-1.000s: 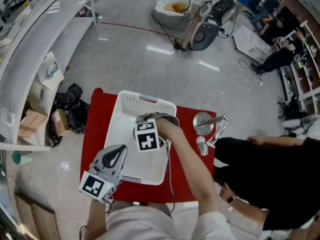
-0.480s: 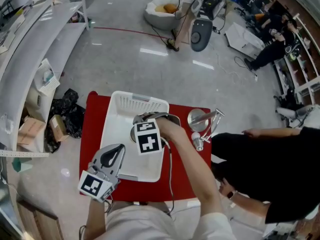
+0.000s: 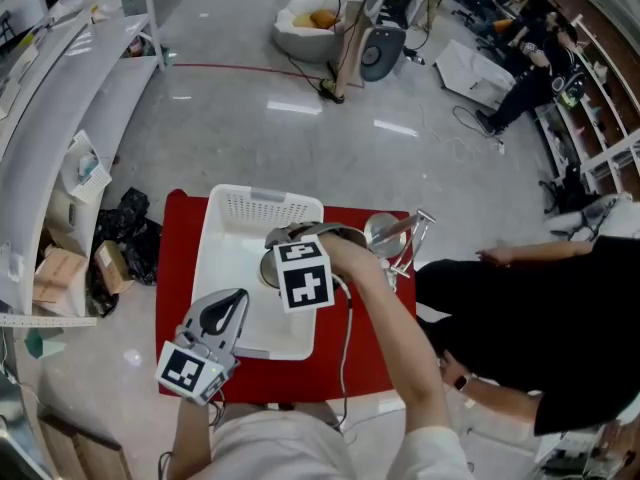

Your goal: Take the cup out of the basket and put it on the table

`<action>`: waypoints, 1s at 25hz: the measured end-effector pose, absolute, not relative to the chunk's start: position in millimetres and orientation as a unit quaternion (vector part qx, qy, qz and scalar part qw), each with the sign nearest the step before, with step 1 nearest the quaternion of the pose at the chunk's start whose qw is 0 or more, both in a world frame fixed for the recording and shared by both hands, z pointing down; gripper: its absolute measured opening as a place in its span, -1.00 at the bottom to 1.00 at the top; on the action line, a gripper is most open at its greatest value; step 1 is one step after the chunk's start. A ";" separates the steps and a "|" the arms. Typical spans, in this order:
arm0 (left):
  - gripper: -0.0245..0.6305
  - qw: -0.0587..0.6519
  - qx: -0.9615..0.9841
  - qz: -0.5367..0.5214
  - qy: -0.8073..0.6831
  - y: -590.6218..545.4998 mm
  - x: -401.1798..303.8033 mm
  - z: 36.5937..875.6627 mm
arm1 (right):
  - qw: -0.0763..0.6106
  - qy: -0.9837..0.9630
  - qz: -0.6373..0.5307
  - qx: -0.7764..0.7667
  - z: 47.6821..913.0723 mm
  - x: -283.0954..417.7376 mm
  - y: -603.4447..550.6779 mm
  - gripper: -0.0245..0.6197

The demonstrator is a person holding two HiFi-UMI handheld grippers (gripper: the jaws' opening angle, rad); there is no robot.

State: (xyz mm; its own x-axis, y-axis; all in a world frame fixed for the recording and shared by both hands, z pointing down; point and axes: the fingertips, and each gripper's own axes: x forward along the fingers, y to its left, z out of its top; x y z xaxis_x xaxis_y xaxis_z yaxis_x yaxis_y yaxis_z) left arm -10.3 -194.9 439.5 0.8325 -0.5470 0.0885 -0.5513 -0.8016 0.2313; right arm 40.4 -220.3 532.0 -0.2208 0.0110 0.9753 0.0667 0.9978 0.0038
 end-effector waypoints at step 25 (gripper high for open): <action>-0.89 0.100 0.976 0.005 -0.193 -154.2 59.7 435.2 | 0.616 -0.784 0.016 0.079 488.6 127.4 -164.5 0.31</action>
State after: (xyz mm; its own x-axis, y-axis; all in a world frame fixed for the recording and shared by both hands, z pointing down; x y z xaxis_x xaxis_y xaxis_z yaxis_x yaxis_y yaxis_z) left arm 59.7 -154.2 435.2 0.9253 -0.3760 0.0492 -0.3782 -0.9055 0.1924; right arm 127.4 -164.5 488.6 -0.2290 -0.1033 0.9679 -0.1432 0.9871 0.0715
